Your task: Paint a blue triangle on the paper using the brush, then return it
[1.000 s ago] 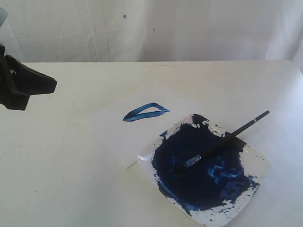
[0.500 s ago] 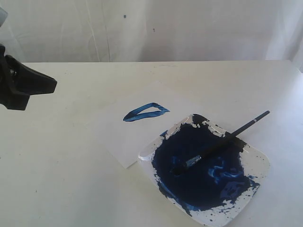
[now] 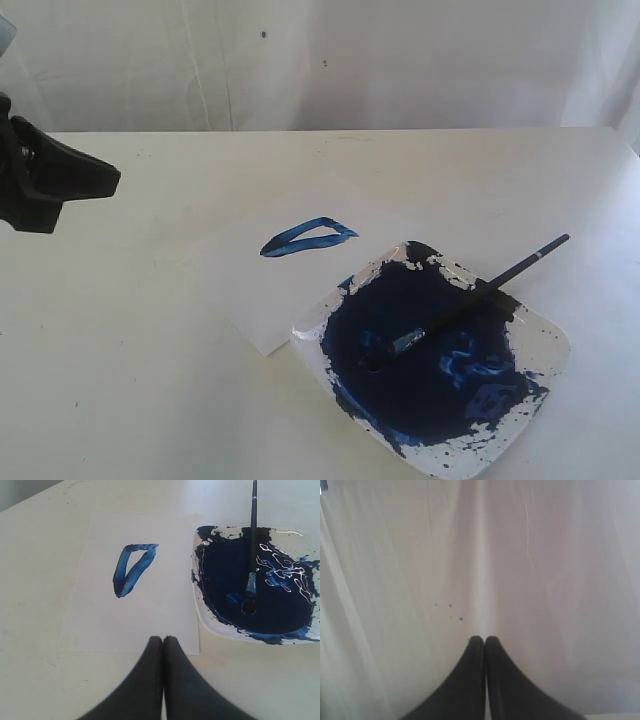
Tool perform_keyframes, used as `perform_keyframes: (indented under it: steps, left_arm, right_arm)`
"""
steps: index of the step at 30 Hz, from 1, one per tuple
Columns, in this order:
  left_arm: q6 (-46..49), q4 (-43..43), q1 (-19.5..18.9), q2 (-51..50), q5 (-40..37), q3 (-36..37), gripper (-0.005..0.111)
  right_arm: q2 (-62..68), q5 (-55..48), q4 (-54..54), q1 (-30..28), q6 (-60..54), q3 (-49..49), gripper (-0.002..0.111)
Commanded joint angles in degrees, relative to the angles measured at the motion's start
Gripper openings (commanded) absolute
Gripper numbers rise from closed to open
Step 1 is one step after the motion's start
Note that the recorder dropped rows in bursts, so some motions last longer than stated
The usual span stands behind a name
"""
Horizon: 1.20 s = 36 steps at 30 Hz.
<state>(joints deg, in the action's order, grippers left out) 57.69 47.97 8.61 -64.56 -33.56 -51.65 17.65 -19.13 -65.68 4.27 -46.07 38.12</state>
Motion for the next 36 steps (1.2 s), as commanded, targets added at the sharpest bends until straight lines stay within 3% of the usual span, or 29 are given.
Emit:
perform_keyframes:
  steps: [1,4,7,9,14,17,25,28,36]
  left_arm:
    - [-0.23,1.07,0.04,0.54,-0.72,0.28,0.000]
    - [-0.23,1.07,0.04,0.54,-0.72,0.28,0.000]
    - [-0.23,1.07,0.04,0.54,-0.72,0.28,0.000]
    - [-0.23,1.07,0.04,0.54,-0.72,0.28,0.000]
    - [-0.23,1.07,0.04,0.54,-0.72,0.28,0.000]
    - [-0.23,1.07,0.04,0.54,-0.72,0.28,0.000]
    - [-0.23,1.07,0.04,0.54,-0.72,0.28,0.000]
    - [-0.23,0.82,0.04,0.54,-0.68,0.28,0.000]
    - [-0.23,0.84,0.04,0.54,-0.71,0.28,0.000]
  right_arm:
    - [-1.72,0.60,-1.71,0.21,19.21,-0.17,0.000]
    - [-1.72,0.60,-1.69,0.21,22.29,-0.17,0.000]
    - [-1.72,1.71,0.60,0.21,18.04,-0.98,0.000]
    - [-1.72,2.01,11.47,0.21,18.21,-2.76,0.000]
    - [-3.04,1.58,38.53,0.21,30.56,-10.06,0.000]
    - [-5.66,1.68,53.44,0.21,36.49,-19.22,0.000]
    - [-13.52,1.37,60.11,0.21,36.49,-38.12,0.000]
    - [-17.65,1.11,66.95,0.21,37.36,-38.12,0.000]
    - [-17.65,0.95,67.17,0.21,46.99,-38.12,0.000]
